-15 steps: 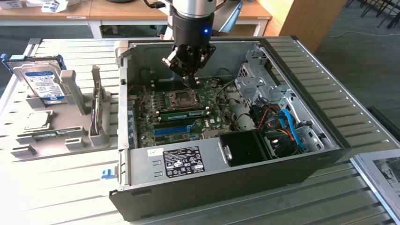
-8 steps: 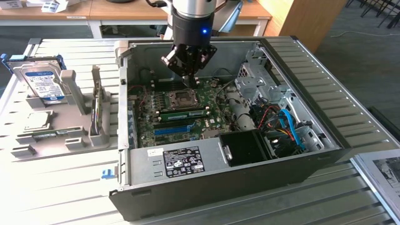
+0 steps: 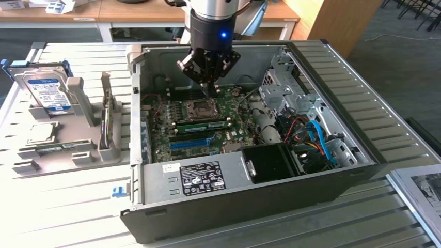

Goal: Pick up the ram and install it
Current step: 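Press down the ram until it locks into place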

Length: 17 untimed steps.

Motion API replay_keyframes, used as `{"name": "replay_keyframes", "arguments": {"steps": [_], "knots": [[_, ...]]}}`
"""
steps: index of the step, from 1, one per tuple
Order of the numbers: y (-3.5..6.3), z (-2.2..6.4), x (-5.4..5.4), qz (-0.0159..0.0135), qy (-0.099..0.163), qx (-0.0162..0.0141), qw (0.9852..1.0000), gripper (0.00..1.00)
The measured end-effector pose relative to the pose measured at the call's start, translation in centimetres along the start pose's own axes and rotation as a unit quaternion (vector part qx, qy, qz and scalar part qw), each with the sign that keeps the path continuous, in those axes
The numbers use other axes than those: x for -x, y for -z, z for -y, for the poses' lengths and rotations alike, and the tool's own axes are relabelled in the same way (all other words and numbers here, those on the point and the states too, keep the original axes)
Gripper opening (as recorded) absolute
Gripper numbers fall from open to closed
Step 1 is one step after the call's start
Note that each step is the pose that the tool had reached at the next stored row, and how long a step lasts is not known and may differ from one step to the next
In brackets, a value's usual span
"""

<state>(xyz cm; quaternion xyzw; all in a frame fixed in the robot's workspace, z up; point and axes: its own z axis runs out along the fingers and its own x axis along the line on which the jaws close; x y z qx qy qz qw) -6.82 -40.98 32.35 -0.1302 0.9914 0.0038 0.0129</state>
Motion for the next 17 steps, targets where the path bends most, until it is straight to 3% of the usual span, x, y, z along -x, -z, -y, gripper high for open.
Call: {"name": "replay_keyframes", "arguments": {"steps": [9,17], "knots": [[0.00,0.00,0.00,0.0002,-0.053,-0.0014,0.9986,0.10],[0.00,0.00,0.00,0.0004,-0.098,-0.0027,0.9951,0.10]]}}
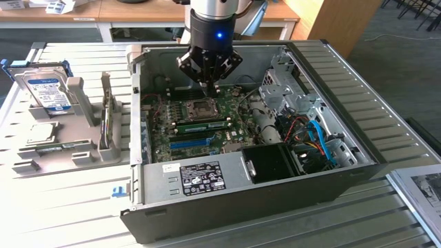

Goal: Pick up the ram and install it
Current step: 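Press down the ram until it locks into place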

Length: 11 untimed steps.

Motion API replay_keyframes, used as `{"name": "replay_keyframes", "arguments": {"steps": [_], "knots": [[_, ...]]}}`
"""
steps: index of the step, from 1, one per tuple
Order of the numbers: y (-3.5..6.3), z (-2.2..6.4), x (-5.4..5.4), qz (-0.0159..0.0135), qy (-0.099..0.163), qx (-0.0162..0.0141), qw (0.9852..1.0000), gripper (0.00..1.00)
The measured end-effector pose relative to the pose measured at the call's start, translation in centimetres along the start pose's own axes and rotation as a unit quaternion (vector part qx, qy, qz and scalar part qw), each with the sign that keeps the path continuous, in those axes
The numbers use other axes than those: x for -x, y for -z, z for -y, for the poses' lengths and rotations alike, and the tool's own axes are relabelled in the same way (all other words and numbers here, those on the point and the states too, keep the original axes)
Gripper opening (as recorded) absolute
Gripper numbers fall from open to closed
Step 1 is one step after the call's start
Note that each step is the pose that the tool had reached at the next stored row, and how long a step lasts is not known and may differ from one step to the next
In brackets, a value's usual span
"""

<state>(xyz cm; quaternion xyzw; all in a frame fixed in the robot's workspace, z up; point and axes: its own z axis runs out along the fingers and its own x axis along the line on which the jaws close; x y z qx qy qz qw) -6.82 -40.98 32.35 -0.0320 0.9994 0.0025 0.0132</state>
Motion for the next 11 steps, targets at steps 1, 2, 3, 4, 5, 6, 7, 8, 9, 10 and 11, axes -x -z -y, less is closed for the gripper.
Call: {"name": "replay_keyframes", "arguments": {"steps": [1,2,3,4,5,6,7,8,9,10,11], "knots": [[0.00,0.00,0.00,0.0000,-0.006,-0.0001,1.0000,0.10],[0.00,0.00,0.00,0.0001,-0.011,-0.0003,0.9999,0.10],[0.00,0.00,0.00,0.0001,-0.016,-0.0004,0.9999,0.10],[0.00,0.00,0.00,0.0001,-0.022,-0.0006,0.9998,0.10],[0.00,0.00,0.00,0.0001,-0.028,-0.0007,0.9996,0.10],[0.00,0.00,0.00,0.0002,-0.033,-0.0008,0.9995,0.10],[0.00,0.00,0.00,0.0002,-0.038,-0.0010,0.9993,0.10],[0.00,0.00,0.00,0.0002,-0.044,-0.0012,0.9990,0.10],[0.00,0.00,0.00,0.0002,-0.049,-0.0013,0.9988,0.10],[0.00,0.00,0.00,0.0002,-0.051,-0.0013,0.9987,0.10],[0.00,0.00,0.00,0.0002,-0.052,-0.0014,0.9987,0.10]]}}
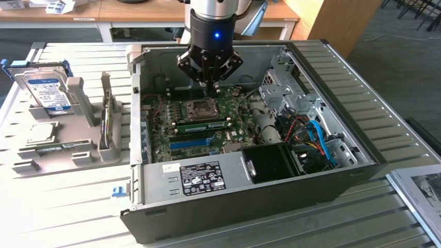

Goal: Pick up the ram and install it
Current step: 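Press down the ram until it locks into place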

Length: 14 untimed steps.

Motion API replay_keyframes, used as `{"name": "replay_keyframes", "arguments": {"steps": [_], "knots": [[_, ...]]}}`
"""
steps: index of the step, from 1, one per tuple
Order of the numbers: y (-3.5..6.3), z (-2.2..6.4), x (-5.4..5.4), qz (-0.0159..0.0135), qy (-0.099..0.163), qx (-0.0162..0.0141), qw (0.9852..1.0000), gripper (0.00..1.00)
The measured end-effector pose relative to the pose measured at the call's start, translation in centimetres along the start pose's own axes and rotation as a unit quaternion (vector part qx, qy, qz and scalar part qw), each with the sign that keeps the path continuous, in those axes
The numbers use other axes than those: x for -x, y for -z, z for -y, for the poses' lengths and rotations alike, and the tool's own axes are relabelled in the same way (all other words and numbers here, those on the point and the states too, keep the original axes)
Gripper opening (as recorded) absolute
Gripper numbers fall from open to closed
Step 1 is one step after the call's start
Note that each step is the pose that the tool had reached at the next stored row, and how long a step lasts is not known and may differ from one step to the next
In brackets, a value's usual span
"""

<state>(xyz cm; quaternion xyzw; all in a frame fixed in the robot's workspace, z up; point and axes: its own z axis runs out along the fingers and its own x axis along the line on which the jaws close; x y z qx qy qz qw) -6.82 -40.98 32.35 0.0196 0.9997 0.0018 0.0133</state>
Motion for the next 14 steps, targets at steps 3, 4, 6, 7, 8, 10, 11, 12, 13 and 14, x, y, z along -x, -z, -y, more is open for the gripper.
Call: {"name": "replay_keyframes", "arguments": {"steps": [3,4,6,7,8,10,11,12,13,14], "knots": [[0.00,0.00,0.00,0.0000,0.000,0.0000,1.0000,0.10],[0.00,0.00,0.00,0.0000,0.000,0.0000,1.0000,0.10],[0.00,0.00,0.00,0.0000,-0.002,0.0000,1.0000,0.10],[0.00,0.00,0.00,0.0000,-0.003,-0.0001,1.0000,0.10],[0.00,0.00,0.00,0.0000,-0.004,-0.0001,1.0000,0.10],[0.00,0.00,0.00,0.0000,-0.005,-0.0001,1.0000,0.10],[0.00,0.00,0.00,0.0000,-0.005,-0.0002,1.0000,0.10],[0.00,0.00,0.00,0.0000,-0.005,-0.0001,1.0000,0.10],[0.00,0.00,0.00,0.0000,-0.005,-0.0001,1.0000,0.10],[0.00,0.00,0.00,0.0000,-0.005,-0.0001,1.0000,0.10]]}}
